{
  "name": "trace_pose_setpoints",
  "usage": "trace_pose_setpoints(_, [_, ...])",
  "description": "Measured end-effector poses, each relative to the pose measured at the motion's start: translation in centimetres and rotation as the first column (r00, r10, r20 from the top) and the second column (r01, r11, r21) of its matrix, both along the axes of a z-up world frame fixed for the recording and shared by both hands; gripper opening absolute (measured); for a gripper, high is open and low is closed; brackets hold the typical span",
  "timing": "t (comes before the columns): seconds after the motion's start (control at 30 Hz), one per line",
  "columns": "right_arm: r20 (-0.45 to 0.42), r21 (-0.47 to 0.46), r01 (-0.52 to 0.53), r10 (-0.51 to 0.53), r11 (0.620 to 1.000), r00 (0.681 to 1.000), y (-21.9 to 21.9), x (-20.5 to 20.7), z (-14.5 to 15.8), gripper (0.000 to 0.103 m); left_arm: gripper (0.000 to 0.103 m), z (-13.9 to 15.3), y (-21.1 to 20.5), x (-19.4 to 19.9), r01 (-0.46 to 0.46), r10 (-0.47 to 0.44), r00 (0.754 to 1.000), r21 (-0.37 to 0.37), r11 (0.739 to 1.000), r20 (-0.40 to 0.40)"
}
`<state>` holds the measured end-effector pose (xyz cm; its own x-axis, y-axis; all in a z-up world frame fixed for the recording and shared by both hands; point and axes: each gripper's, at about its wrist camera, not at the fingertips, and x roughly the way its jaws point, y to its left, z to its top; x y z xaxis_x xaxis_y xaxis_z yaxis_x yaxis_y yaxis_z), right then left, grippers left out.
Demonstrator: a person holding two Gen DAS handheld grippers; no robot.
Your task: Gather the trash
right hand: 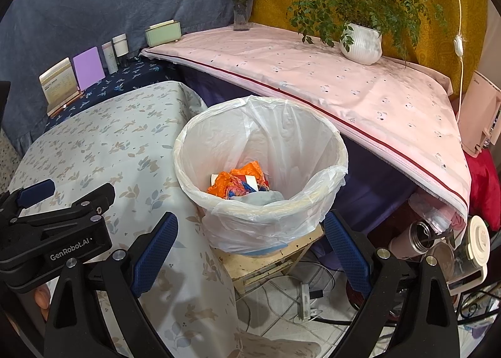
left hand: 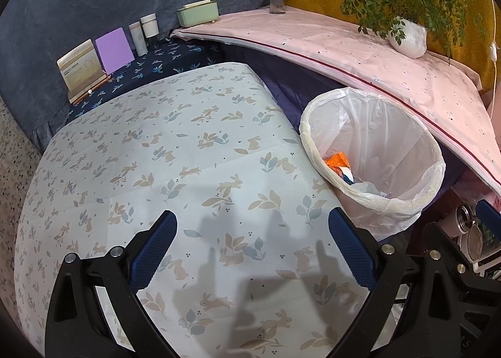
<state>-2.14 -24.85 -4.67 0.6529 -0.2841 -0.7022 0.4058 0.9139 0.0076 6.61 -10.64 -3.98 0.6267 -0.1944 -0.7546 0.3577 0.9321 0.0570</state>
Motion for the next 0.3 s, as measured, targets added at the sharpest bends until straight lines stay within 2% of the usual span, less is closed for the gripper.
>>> trace_pose_setpoints(0.3, [0.0, 0.003, 0.015, -0.015, 1.0, 1.0, -0.24, -0.41, -0.11, 0.091, 0.093, -0.26, -0.34, -0.41, 0.038, -0.038, 0.999, -0.004, 0.999, -0.002])
